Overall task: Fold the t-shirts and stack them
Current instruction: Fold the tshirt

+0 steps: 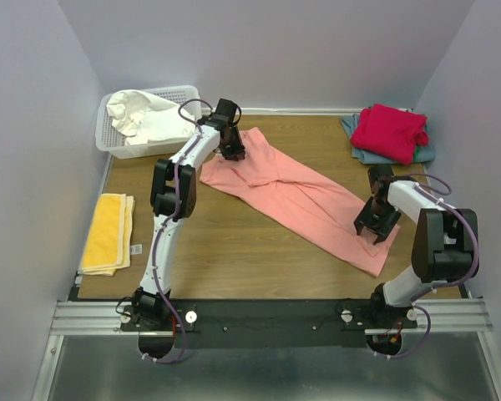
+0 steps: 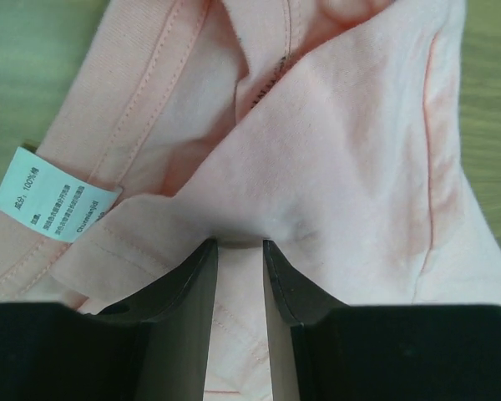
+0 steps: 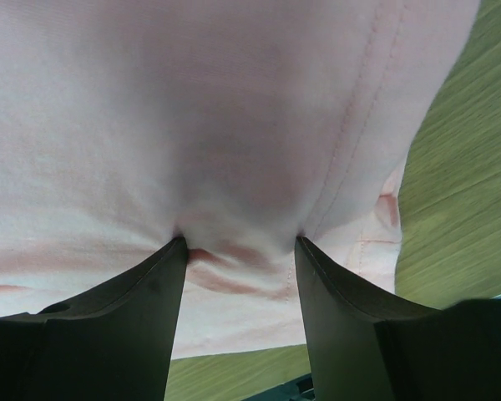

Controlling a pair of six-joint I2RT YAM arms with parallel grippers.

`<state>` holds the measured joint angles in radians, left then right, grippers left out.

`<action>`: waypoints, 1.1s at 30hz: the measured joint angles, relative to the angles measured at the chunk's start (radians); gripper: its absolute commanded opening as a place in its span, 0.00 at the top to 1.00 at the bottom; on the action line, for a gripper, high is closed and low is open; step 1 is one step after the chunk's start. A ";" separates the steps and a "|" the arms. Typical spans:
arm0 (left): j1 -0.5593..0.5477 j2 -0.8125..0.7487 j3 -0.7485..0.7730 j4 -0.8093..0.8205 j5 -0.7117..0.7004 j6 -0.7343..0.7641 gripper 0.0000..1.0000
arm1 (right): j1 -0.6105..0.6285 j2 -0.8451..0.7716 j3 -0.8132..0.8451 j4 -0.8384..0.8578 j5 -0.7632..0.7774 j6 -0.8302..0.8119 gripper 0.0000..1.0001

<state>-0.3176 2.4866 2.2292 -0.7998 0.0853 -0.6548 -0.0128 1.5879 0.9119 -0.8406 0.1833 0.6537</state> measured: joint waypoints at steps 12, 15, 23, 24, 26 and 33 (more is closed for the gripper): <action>0.022 0.110 0.053 0.447 0.259 -0.024 0.57 | 0.023 0.002 0.007 -0.031 -0.001 -0.063 0.38; 0.029 0.119 0.054 0.568 0.304 -0.061 0.52 | 0.074 0.002 0.009 -0.052 -0.003 -0.071 0.38; 0.074 0.134 0.065 0.839 0.401 -0.168 0.46 | 0.266 0.002 0.003 -0.075 -0.051 -0.032 0.39; 0.079 0.134 0.067 0.869 0.407 -0.173 0.46 | 0.301 0.002 0.003 -0.076 -0.063 -0.020 0.39; 0.088 0.133 0.070 0.911 0.415 -0.174 0.46 | 0.360 0.002 0.003 -0.077 -0.084 0.003 0.39; 0.102 0.054 -0.013 0.928 0.423 -0.144 0.46 | 0.518 0.001 0.003 -0.062 -0.175 0.053 0.42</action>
<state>-0.2157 2.5408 2.2166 0.1284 0.5079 -0.7990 0.5056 1.5890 0.9154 -0.9024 0.0086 0.7071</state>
